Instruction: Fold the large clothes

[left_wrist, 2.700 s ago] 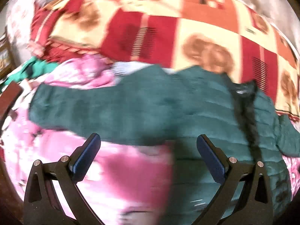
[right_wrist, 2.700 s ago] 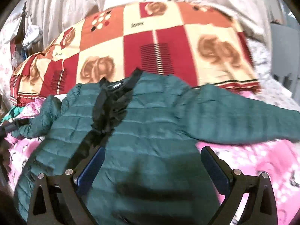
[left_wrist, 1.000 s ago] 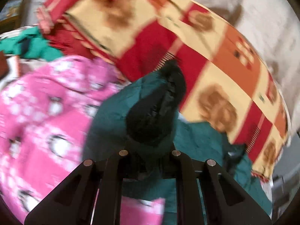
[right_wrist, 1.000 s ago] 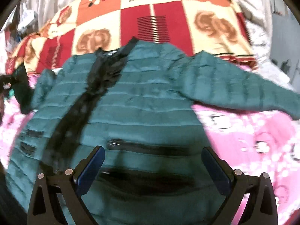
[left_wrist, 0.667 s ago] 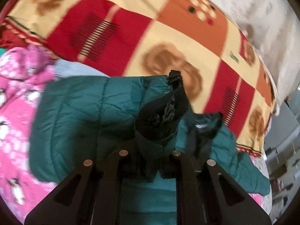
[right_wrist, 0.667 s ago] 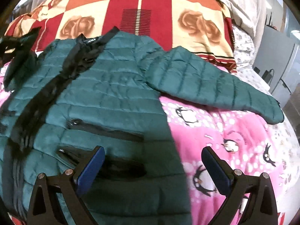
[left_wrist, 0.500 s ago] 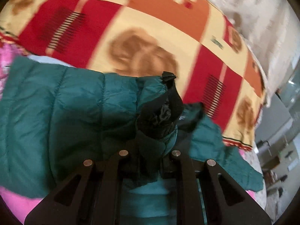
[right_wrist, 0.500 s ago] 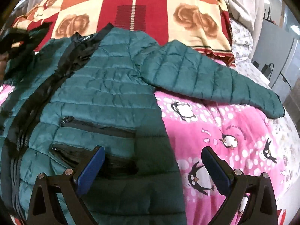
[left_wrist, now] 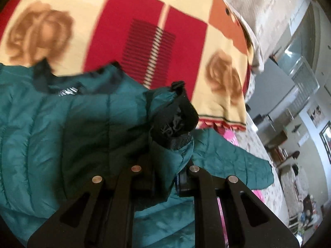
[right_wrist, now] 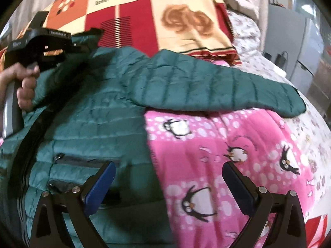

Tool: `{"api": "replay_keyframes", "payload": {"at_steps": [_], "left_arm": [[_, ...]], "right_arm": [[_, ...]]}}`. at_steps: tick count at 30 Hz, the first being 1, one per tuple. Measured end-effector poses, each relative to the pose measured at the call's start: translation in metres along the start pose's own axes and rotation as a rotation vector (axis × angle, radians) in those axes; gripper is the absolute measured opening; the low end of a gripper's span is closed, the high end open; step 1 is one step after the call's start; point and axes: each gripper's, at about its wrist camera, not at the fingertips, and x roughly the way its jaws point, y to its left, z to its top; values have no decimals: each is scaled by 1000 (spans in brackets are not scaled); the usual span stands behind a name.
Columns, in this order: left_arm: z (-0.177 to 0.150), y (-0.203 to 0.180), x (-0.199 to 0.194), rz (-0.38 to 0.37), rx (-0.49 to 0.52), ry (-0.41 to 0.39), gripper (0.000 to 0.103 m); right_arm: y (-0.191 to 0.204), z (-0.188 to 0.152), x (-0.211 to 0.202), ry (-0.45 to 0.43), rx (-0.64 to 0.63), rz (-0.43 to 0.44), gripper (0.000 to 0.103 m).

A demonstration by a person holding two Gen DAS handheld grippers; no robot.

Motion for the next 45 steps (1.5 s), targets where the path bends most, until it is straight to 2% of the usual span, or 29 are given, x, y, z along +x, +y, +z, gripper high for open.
{"api": "replay_keyframes", "payload": {"at_steps": [7,14,17,19,21,23,24,27,31,34,38,41,43,45], "left_arm": [[-16,-16,39,6,2,54,12],[-32,-10,61,40,6,107,12],[-35,-5,66,53,-24,136,13],[-37,-4,66,60,-31,153,17],[-40,-6,64,50,-25,162,35],[-42,-10,60,23,-27,170,48],[-43,-12,56,11,-27,171,51],[-43,-16,41,-32,-40,180,51],[-31,-3,-6,-61,-30,106,51],[-20,32,-42,4,-37,47,51],[-16,106,-102,193,-109,-35,51],[-28,141,-135,369,-71,-44,51],[-41,155,-153,458,-69,-63,51],[-58,169,-167,516,-104,-90,51]], "right_arm": [[-13,0,0,13,44,40,102],[-20,1,-1,13,72,61,102],[-21,1,1,16,78,62,102],[-20,2,2,19,77,56,102],[-18,2,4,21,75,47,102],[-16,3,7,21,69,33,102],[-14,4,8,21,65,23,102],[-10,6,12,21,63,-3,102],[-6,8,11,5,80,-14,102],[0,9,9,-12,81,-32,102],[8,11,16,-2,92,-32,102],[8,14,18,-11,130,-3,101],[-3,21,8,-75,184,37,99],[-22,30,-2,-133,234,35,99]]}}
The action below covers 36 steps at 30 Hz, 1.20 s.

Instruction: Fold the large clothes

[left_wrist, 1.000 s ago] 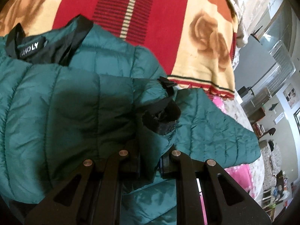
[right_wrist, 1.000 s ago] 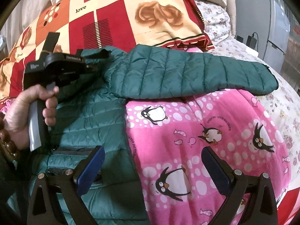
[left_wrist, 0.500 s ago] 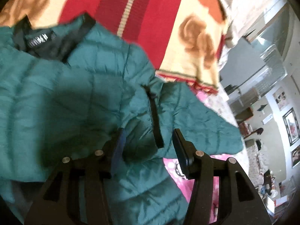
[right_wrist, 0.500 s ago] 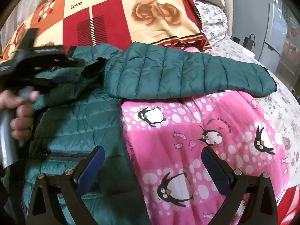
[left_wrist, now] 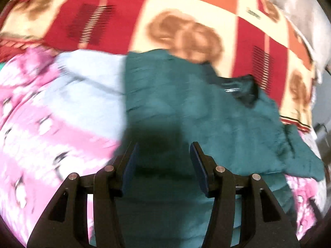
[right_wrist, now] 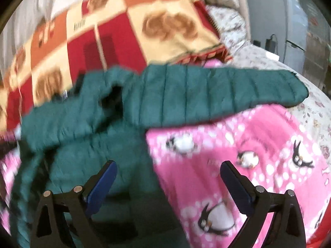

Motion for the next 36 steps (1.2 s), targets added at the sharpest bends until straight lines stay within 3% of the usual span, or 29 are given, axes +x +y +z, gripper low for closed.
{"api": "replay_keyframes", "payload": {"at_steps": [3,6,12,13,18,24,26,30,36], "left_arm": [[-9,15,10,84,-62,58,51],[-6,14,19,76,-115,94,51],[1,-16,23,155,22,58,51],[1,-20,25,170,49,61,51],[2,-14,31,160,40,95,51],[2,-11,34,171,25,99,51],[3,-13,35,178,29,98,51],[2,-18,36,199,50,89,51],[2,-20,32,224,84,78,51]], "right_arm": [[-46,30,-10,-83,102,-27,99],[-108,62,-2,-116,189,-120,99],[-235,83,43,-24,479,-176,95],[-245,86,43,-81,494,-136,94],[-263,102,61,-130,542,19,93],[-279,88,57,-176,716,210,70],[-273,80,52,-132,745,191,65],[-269,81,57,-88,758,188,65],[-250,102,79,-15,590,45,59]]}}
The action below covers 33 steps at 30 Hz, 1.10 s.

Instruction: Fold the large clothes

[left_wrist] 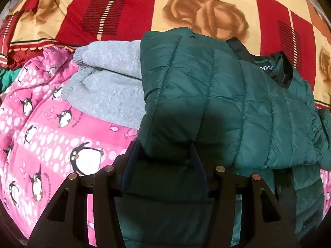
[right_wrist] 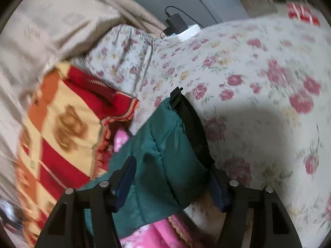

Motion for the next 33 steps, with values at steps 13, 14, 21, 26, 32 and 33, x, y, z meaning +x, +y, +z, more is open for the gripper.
{"api": "replay_keyframes", "payload": {"at_steps": [13,14,21,26,32,33], "left_arm": [[1,6,-16,79,55,-57,51],[1,8,-18,86,59,-62,51],[-3,29,-21,138,68,-65,51],[-7,46,-21,144,66,-53,51],[-12,63,-21,176,99,-45,51],[-13,65,-21,186,112,-43,51]], "right_arm": [[109,-6,-51,-142,-319,-6,15],[129,-10,-54,-141,-360,14,15],[244,-71,-49,-71,-538,132,15],[310,-114,-26,-5,-591,176,15],[359,-156,-6,49,-626,185,15],[365,-162,-4,55,-634,186,15]]}}
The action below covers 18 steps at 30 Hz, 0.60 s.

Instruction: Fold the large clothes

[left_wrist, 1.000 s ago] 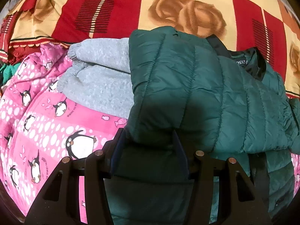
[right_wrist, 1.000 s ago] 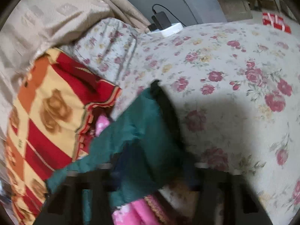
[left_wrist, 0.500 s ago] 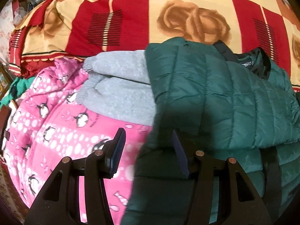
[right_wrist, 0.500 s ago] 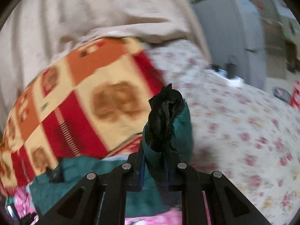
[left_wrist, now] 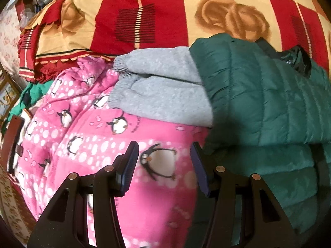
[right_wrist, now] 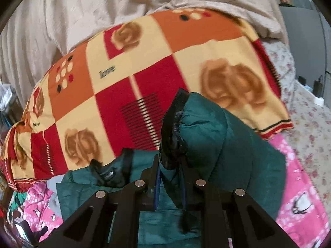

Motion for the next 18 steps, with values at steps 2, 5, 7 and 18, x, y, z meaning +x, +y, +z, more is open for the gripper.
{"api": "replay_keyframes", "payload": {"at_steps": [2,5,7,18], "left_arm": [[-1,3,1,21,25,-4,51],[-2,7,3,56,60,-3,51],[-3,10,6,65,71,7,51],[-1,23,13,30,54,41,51]], "right_arm": [[16,-2,6,10,-18,4,15],[43,-5,17,24,-40,24,15],[64,-7,24,32,-62,41,15],[176,-32,55,91,-169,172,15]]}}
